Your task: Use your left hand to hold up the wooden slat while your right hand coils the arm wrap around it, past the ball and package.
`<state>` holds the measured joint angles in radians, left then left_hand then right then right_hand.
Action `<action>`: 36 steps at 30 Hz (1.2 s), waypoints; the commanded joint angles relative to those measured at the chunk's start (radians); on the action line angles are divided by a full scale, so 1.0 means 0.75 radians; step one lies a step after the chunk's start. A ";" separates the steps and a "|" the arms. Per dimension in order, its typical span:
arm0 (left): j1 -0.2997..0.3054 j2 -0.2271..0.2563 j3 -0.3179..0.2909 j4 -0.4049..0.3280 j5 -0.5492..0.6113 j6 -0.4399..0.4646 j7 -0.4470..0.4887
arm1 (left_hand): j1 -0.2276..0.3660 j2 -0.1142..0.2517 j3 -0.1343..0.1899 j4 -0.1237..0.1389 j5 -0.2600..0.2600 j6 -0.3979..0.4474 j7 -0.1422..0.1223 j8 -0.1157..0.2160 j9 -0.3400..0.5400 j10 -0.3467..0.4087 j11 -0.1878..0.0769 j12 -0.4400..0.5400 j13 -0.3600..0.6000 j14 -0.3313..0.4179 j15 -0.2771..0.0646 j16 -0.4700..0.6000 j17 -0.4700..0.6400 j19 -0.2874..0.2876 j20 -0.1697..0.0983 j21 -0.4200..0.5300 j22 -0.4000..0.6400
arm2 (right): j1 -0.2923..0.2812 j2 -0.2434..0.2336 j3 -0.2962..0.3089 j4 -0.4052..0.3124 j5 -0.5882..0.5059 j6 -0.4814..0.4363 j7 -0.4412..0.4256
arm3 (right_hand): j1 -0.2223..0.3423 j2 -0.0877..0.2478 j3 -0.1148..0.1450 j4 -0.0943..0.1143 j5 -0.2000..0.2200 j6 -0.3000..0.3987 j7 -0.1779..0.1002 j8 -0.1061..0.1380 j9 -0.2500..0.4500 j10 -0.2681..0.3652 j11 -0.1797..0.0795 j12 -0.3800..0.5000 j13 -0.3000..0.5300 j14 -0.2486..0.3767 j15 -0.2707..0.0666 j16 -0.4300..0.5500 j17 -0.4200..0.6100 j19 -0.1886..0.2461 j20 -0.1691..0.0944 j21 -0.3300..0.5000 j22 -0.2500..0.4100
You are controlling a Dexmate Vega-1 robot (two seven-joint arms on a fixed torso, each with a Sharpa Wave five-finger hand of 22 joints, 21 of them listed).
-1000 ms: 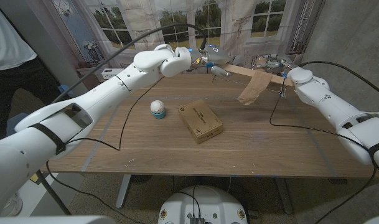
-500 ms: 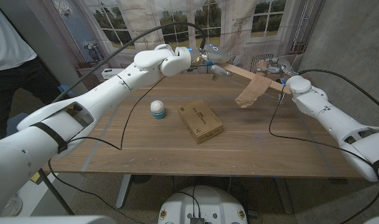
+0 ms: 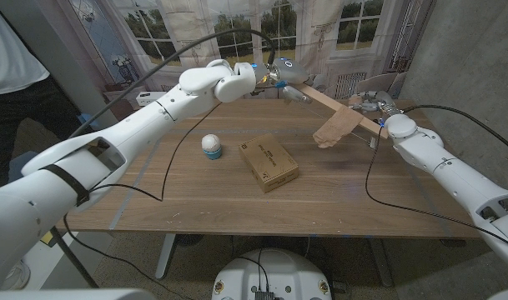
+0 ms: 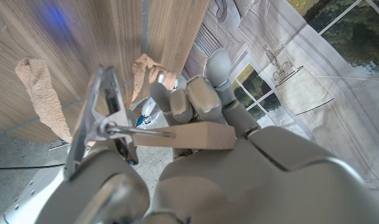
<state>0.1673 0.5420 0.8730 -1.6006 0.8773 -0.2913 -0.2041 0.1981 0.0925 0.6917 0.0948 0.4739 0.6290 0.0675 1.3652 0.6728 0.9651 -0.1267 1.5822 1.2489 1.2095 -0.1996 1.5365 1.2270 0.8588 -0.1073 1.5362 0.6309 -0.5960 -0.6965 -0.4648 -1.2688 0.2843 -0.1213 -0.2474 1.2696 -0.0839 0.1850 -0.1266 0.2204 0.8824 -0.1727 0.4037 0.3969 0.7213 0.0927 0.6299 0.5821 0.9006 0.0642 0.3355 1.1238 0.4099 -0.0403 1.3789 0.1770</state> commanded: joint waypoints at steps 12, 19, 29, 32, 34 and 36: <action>0.051 0.025 -0.003 -0.093 0.152 0.109 0.085 | 0.005 0.021 0.093 0.099 0.005 0.002 0.012 0.008 0.004 0.010 -0.007 0.007 0.002 0.007 -0.007 -0.004 0.000 0.007 -0.045 0.005 0.010 | -0.233 -0.102 0.099 -0.277 0.033 -0.291 -0.194 | 0.273 0.276 0.003 0.008 0.011 0.182 0.179 -0.009 0.007 0.223 -0.166 0.002 0.006 0.357 -0.383 -0.001 0.007 -0.008 -0.162 0.011 0.000; 0.061 0.028 -0.007 -0.115 0.178 0.137 0.084 | 0.004 0.021 0.093 0.100 0.005 0.003 0.012 0.009 0.004 0.010 -0.007 0.007 0.002 0.007 -0.007 -0.004 0.000 0.008 -0.046 0.005 0.012 | -0.287 -0.117 0.128 -0.335 0.056 -0.387 -0.251 | 0.275 0.277 0.003 0.008 0.011 0.183 0.179 -0.012 0.009 0.222 -0.164 0.000 0.010 0.358 -0.383 -0.002 0.007 -0.008 -0.162 0.012 0.000; 0.097 0.024 -0.007 -0.134 0.306 0.254 0.170 | 0.003 0.022 0.094 0.100 0.004 0.004 0.008 0.011 0.005 0.013 -0.008 0.007 0.002 0.007 -0.007 -0.004 0.000 0.007 -0.046 0.006 0.016 | -0.488 -0.124 0.260 -0.463 0.136 -0.400 -0.405 | 0.276 0.277 0.001 0.008 0.012 0.186 0.182 -0.015 0.010 0.223 -0.166 -0.003 0.014 0.358 -0.382 -0.004 0.010 -0.009 -0.162 0.013 0.000; 0.113 0.019 0.003 -0.131 0.384 0.313 0.246 | 0.003 0.023 0.094 0.100 0.003 0.003 0.008 0.013 0.008 0.014 -0.010 0.007 0.003 0.009 -0.007 -0.004 0.000 0.008 -0.046 0.006 0.018 | -0.542 -0.129 0.289 -0.516 0.146 -0.420 -0.455 | 0.277 0.277 0.001 0.008 0.012 0.186 0.182 -0.017 0.011 0.224 -0.164 -0.005 0.013 0.359 -0.383 -0.004 0.010 -0.008 -0.161 0.013 0.000; 0.122 0.013 0.011 -0.131 0.430 0.355 0.275 | 0.003 0.023 0.094 0.100 0.003 0.004 0.008 0.013 0.007 0.015 -0.009 0.007 0.003 0.009 -0.007 -0.004 0.000 0.009 -0.047 0.006 0.019 | -0.575 -0.130 0.307 -0.545 0.152 -0.425 -0.481 | 0.277 0.277 0.001 0.008 0.012 0.187 0.183 -0.017 0.012 0.224 -0.165 -0.006 0.013 0.359 -0.383 -0.006 0.010 -0.009 -0.161 0.013 0.000; 0.130 0.006 0.018 -0.129 0.463 0.392 0.295 | 0.003 0.025 0.094 0.100 0.002 0.005 0.010 0.014 0.008 0.019 -0.018 0.007 0.003 0.012 -0.007 -0.004 -0.001 0.012 -0.047 0.001 0.012 | -0.604 -0.131 0.321 -0.575 0.153 -0.438 -0.510 | 0.278 0.277 0.001 0.008 0.012 0.188 0.183 -0.017 0.012 0.227 -0.161 -0.006 0.013 0.359 -0.383 -0.006 0.010 -0.009 -0.161 0.014 0.000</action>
<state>0.2328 0.5596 0.8696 -1.6938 1.0880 -0.1197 -0.0851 0.1981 0.0925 0.6916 0.0949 0.4725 0.6284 0.0679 1.3659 0.6761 0.9638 -0.1246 1.5813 1.2482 1.2101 -0.2003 1.5191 1.1448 0.8588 -0.1072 1.5362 0.6415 -0.9158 -0.7854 -0.3005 -1.5877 0.3666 -0.4133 -0.5183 1.2724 -0.0867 0.1851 -0.1264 0.2207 0.8878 -0.1673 0.3920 0.4015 0.7279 0.0965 0.6224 0.5867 0.9134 0.0661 0.3234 1.1278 0.4081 -0.0389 1.3865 0.1770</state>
